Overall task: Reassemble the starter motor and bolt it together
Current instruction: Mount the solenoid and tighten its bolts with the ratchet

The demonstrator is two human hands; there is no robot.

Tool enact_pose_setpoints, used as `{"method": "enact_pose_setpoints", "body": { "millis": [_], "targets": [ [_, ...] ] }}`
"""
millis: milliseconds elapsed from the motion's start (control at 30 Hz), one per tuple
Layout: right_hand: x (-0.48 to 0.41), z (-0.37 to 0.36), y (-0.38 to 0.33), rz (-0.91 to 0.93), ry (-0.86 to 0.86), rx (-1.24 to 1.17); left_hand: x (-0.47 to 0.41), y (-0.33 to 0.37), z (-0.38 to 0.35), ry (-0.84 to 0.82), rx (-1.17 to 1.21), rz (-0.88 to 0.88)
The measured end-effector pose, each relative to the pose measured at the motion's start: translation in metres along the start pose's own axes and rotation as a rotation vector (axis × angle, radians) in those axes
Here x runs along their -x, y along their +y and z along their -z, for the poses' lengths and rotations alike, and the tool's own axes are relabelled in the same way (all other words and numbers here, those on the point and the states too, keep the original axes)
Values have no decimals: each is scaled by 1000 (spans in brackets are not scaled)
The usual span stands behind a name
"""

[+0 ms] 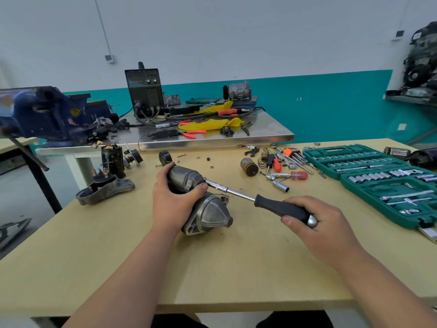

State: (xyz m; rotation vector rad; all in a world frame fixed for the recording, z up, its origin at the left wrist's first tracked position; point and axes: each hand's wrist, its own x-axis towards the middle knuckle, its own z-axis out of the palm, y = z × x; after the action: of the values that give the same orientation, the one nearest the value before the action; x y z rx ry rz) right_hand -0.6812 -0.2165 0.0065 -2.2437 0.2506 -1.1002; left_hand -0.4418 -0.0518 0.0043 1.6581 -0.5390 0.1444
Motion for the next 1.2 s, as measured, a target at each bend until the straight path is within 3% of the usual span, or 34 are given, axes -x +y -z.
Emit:
{"method": "enact_pose_setpoints", "body": {
  "millis": [267,533,733,1200],
  "targets": [
    [-11,7,3,-9,-37,50,0,-3,-1,7,-12,-24],
    [-13,10,-16,277,29,335,2,-1,-2,16,20,-8],
    [-14,8,-14,55,-42,132,4,-1,0,16,24,-1],
    [-12,6,-14,79,42,96,2,-3,-1,26,12,-5]
  ]
}}
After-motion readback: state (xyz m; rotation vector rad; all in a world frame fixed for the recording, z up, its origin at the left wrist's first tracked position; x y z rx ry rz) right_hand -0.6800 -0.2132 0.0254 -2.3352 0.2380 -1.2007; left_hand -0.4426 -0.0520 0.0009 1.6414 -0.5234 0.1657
